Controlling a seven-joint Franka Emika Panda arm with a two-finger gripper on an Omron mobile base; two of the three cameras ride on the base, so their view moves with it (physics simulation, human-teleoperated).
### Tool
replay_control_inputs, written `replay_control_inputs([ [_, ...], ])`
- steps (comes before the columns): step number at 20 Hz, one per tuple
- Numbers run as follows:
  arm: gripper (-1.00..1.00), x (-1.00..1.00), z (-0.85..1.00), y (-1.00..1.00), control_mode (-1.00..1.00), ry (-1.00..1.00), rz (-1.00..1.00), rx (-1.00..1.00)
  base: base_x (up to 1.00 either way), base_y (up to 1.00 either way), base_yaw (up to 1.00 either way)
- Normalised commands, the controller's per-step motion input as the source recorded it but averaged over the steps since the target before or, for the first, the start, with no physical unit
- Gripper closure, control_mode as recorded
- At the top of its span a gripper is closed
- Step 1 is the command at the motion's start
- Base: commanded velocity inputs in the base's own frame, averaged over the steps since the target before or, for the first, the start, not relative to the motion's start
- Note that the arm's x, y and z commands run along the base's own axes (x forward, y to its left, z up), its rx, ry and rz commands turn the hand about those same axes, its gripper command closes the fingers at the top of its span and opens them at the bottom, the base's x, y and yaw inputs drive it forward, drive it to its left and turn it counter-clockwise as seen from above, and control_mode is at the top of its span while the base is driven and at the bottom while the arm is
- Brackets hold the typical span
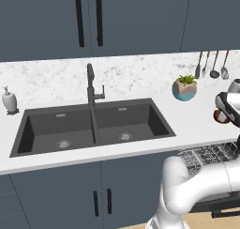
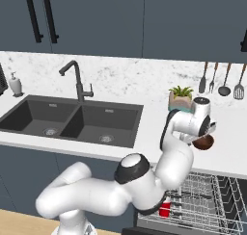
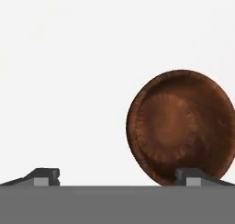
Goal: Pick up the cup and bowl from the counter, place them in the dishwasher, and close the dishwasher door.
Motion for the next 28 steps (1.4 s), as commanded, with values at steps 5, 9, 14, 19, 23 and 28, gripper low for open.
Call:
replay_control_inputs([
  [5,-1.00,0.36,-0.11,-0.10,-1.00,0.07,0.19,-0.04,0.00,0.00,0.00],
  [9,-1.00,0.00,-0.27,-0.16,-1.00,0.04,0.17,-0.01,0.00,0.00,0.00],
  [14,-1.00,0.00,-0.43,-0.07,-1.00,0.02,0.16,0.00,0.00,0.00,0.00],
  [19,1.00,0.00,-0.43,0.00,-1.00,0.01,0.12,-0.03,0.00,0.00,0.00],
  [23,1.00,-0.06,-0.16,0.01,-1.00,0.00,0.10,-0.03,0.00,0.00,0.00],
  [28,1.00,-0.76,0.24,0.11,-1.00,-0.01,0.07,0.00,0.00,0.00,0.00],
])
